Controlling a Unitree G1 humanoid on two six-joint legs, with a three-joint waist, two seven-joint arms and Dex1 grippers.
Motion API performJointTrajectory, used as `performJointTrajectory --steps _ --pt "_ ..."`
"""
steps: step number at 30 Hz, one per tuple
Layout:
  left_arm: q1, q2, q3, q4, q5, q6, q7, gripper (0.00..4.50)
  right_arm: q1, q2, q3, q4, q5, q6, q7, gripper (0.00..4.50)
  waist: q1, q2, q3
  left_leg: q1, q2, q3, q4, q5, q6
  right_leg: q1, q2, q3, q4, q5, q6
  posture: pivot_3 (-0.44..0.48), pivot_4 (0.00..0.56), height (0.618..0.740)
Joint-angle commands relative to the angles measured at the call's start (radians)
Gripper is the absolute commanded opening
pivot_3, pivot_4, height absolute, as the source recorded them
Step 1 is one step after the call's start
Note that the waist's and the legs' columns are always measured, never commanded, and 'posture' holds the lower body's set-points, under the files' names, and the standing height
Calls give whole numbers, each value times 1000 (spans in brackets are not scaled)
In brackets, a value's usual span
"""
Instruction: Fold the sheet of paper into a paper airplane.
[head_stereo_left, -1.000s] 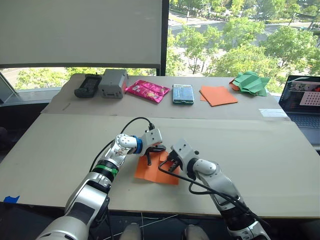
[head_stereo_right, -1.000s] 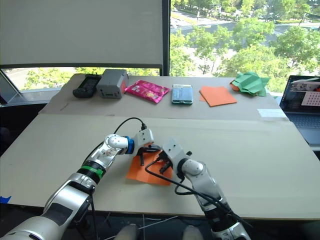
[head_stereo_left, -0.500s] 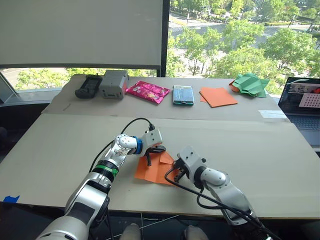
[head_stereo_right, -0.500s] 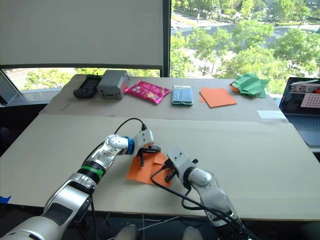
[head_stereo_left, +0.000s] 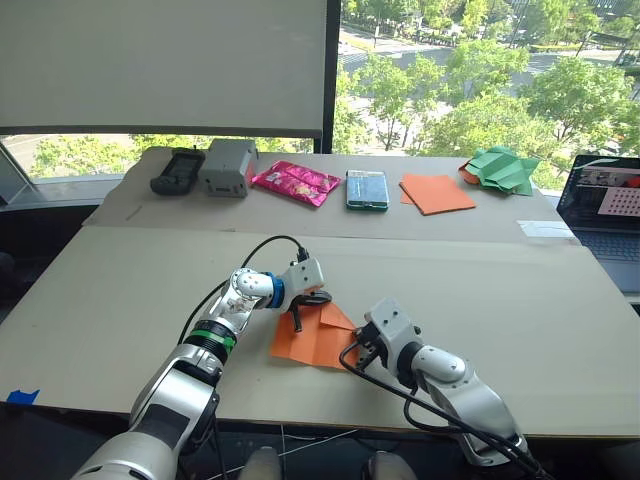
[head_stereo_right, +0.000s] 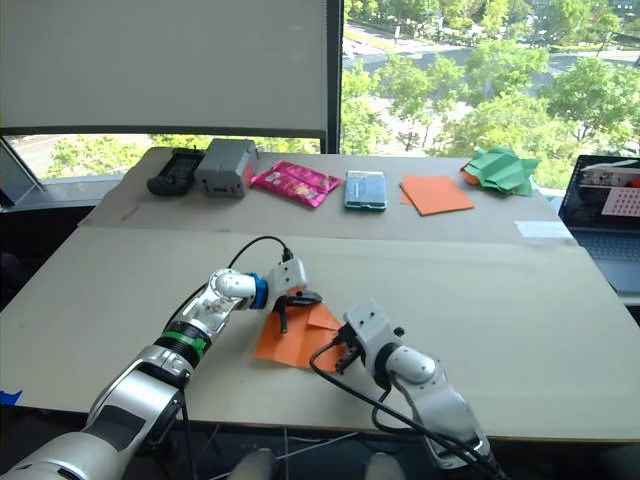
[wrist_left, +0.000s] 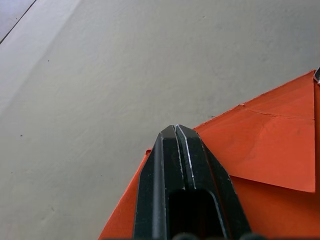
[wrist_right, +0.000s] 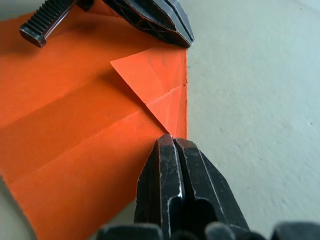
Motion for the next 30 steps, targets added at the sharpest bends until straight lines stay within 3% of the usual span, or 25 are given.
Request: performJointTrajectory --steps 1,5,11,18,25,30 --pt "5 26 3 -7 21 29 -2 0 -19 -7 -71 -128 123 -70 82 21 0 2 5 0 0 0 0 0 0 0 0 0 0 0 0 0 150 702" --pt "15 41 11 -49 13 45 -9 0 -67 -24 -66 -142 178 -79 126 21 -6 4 9 0 0 0 -1 0 0 0 0 0 0 0 1 0 150 702" --pt "54 63 21 -128 4 78 1 0 -198 1 32 63 91 -111 58 21 -6 5 13 0 0 0 -1 0 1 -1 0 0 0 0 1 0 150 702" --pt "117 101 62 -273 -22 150 20 0 -242 13 123 227 36 -124 40 21 -2 6 14 -1 0 0 -1 5 9 -1 0 0 0 0 0 0 150 702" --pt "209 130 230 -518 -189 394 51 0 -219 3 167 278 6 -104 43 21 -4 6 14 0 0 0 -2 5 8 -1 0 0 0 0 0 0 150 702" --pt "307 147 359 -689 -358 615 66 1473 -220 7 176 282 0 -108 44 0 -7 7 14 1 0 0 -2 1 1 -1 0 0 0 0 0 0 150 702"
